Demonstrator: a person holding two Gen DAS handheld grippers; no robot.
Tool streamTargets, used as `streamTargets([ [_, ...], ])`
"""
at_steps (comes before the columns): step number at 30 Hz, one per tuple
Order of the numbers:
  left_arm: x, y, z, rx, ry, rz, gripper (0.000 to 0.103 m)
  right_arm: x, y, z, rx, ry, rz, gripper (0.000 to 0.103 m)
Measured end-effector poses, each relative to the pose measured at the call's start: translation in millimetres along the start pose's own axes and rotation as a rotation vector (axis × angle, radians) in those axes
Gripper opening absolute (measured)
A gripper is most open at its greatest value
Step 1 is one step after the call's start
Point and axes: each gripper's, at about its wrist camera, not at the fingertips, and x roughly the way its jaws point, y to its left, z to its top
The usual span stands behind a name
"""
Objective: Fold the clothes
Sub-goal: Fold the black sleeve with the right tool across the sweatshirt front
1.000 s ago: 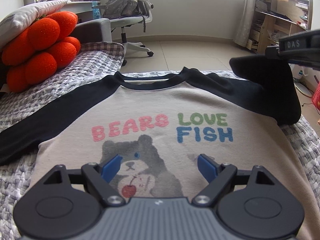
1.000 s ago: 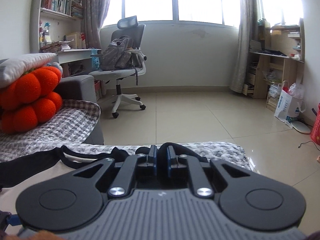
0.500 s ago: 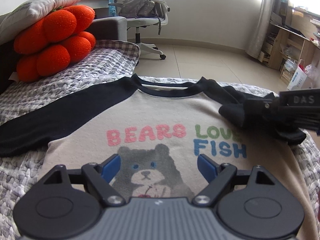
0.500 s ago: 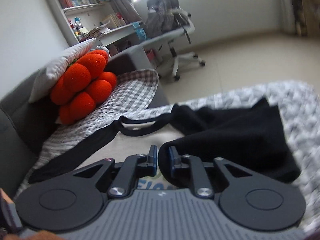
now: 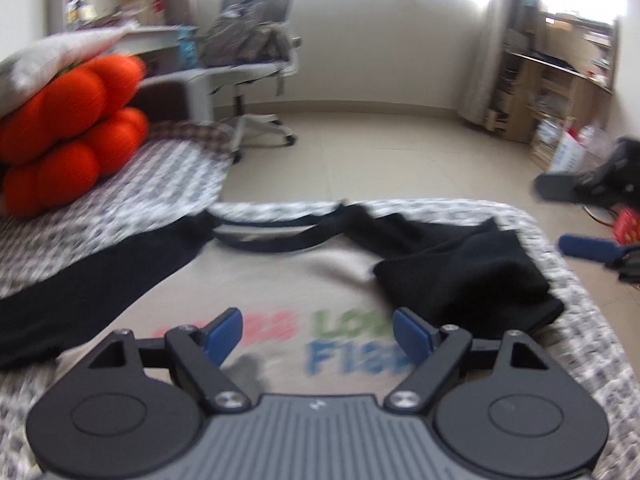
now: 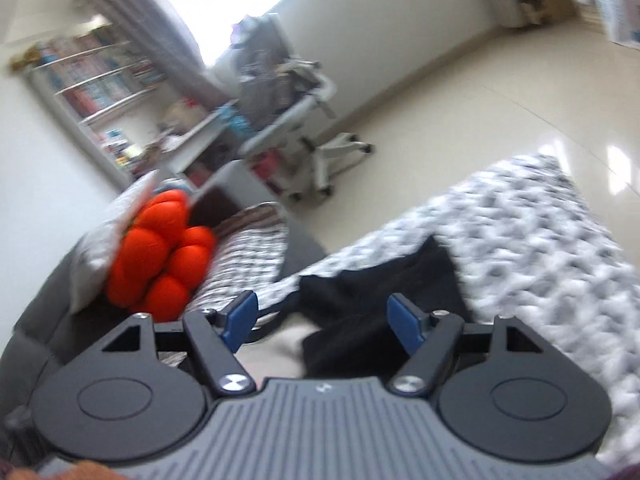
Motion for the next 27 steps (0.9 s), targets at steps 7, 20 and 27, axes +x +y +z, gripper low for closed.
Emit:
streamTargets([
  [7,23,-67,12,0.181,-0.012,-0.046,0.073,-4,-30,10,0.149,0.015,-0.004,0.075],
  [20,66,-113,15,0.249,0.015,-0.153,0.006,-14,-54,19,0.311,0.009,0.054,0.075],
  [27,36,-79,22,0.116,-0.084,-0.162,0.004,-10,-52,18,0.301,0.015,0.047,0.075],
])
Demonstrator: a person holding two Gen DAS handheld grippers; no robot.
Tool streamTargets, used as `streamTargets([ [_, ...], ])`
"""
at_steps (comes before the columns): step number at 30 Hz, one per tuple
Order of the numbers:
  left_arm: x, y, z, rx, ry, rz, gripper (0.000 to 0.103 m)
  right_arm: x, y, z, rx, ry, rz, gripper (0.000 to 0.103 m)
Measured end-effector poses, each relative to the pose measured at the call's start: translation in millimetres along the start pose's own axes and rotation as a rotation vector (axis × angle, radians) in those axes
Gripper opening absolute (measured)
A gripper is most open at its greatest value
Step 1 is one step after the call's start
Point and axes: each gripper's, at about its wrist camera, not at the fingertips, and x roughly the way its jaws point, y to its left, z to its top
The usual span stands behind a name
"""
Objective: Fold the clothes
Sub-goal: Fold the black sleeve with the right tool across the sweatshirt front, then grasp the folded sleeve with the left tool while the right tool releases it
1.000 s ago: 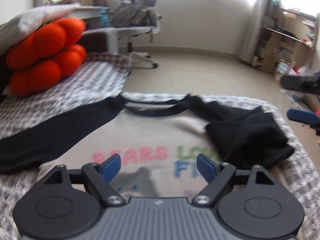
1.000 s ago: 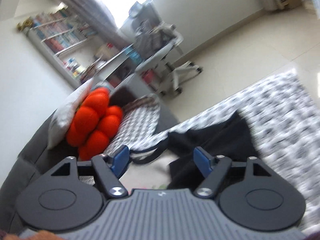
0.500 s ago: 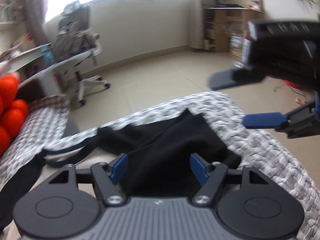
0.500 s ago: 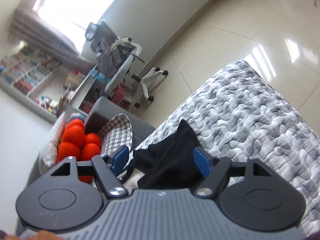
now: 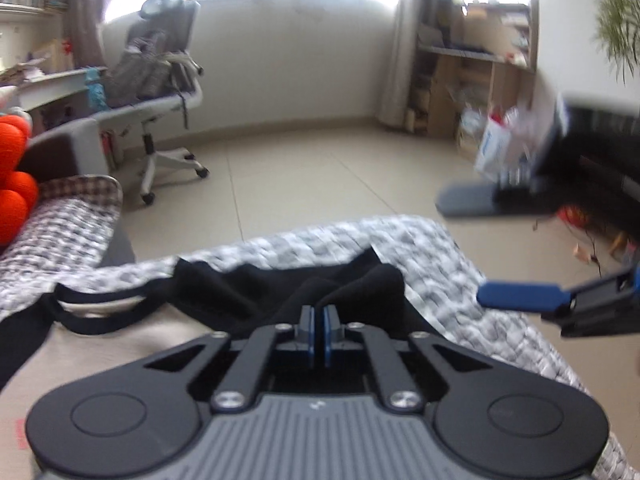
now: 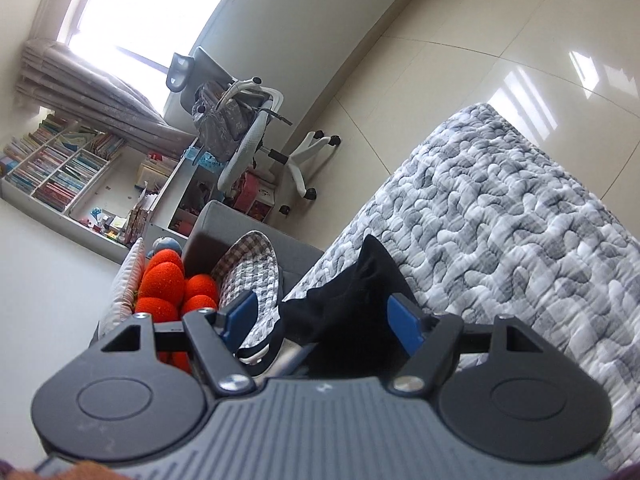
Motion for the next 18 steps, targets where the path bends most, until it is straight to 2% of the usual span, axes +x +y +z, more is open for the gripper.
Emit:
streamTargets([
  [8,-59,63,-9,-0.124,-0.091,0.044,0.004,9,11,-12,-0.053,0.026,-0.015,0.075],
  [12,-77,97,-27,-0.204,-0.081,0.043,0.004,15,18,-22,-0.092,0.047,-0.014,0.075],
  [18,-90,132,-70,-0.319,-0.021,0.010,0.004,29,27,-38,-0.141,0.099,-0.017,0.075],
])
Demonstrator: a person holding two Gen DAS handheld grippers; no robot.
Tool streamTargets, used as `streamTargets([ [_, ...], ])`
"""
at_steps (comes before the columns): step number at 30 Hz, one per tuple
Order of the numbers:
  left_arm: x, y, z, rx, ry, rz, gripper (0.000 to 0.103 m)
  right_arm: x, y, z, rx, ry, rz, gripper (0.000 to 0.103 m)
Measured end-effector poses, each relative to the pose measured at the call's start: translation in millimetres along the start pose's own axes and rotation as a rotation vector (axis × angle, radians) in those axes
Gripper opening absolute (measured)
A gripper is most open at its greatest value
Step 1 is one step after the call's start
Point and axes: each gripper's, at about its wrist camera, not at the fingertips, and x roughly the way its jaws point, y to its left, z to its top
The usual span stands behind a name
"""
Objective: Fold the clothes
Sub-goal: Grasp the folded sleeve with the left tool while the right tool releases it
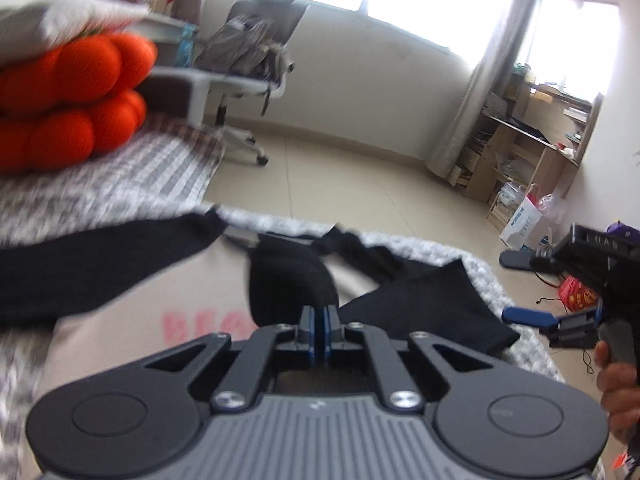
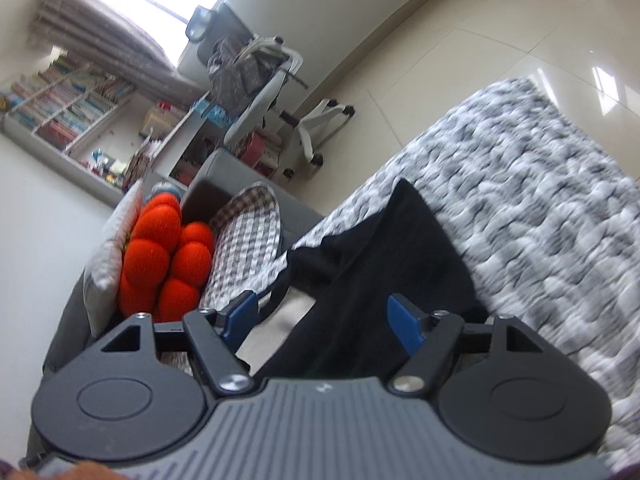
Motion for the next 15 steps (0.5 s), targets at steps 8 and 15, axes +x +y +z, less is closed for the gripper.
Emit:
streamTargets([
  [8,-9,46,-21,-0.147,0.093,0.063,0.005,17,13,-19,-0.089,0.051,-0.033,0.075],
  [15,-13,103,-25,-0.481,0.154,-0.097,0.042,43,28,-42,-0.110,0.123,0.074,0.039],
])
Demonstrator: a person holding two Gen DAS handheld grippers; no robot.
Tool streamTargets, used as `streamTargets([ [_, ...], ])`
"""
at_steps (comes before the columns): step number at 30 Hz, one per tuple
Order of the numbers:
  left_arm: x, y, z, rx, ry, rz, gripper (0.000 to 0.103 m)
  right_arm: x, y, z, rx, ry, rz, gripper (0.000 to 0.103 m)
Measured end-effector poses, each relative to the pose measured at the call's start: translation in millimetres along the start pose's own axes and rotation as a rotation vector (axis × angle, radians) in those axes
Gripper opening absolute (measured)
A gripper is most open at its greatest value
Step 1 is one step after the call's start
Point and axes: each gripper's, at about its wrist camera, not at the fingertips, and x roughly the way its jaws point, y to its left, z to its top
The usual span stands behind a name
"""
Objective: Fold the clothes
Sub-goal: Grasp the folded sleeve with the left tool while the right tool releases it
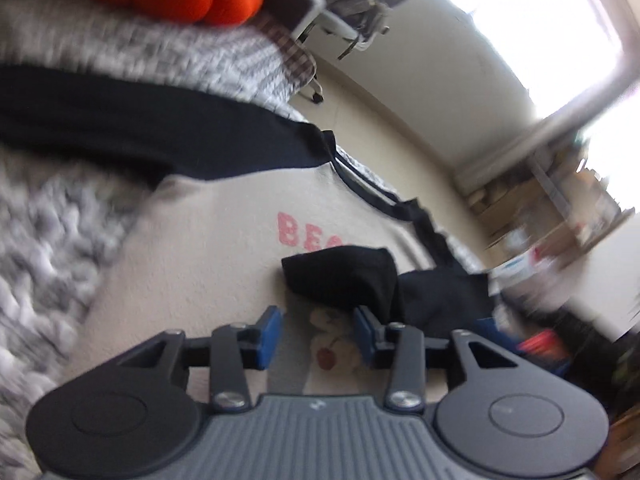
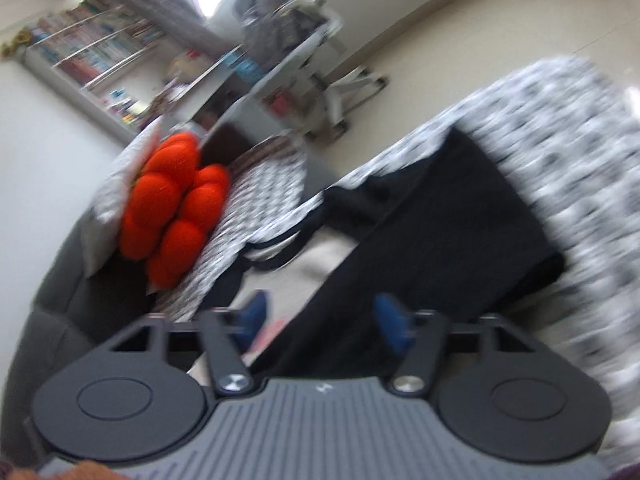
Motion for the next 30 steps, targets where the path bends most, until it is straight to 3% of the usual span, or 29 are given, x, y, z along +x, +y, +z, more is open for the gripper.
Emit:
streamTargets([
  [3,2,13,3,-0.089,0.024,-0.058,0.048,23,6,-11,0.022,0.092,0.085,0.027],
  [7,8,24,5,-0.166,0.054,-0.125,0.066,44,18,-22,0.026,0.152,0.135,0.025],
  [13,13,35,4,-0.275,0.055,-0.232,0.072,68,23,-39,0.106,0.271,0.247,0.025],
  [18,16,30,0,-0.265,0.054,-0.233,0.072,71,33,-54,0.030,0.416,0.234,0.025],
  [26,20,8,-6,-0.167,0.052,-0.164,0.068,52,37,-52,-0.005,0.467,0.314,0.029],
  [30,24,1,-7,-0.137,0.040,-0.103,0.048,40,36,-49,-0.028,0.444,0.296,0.029],
])
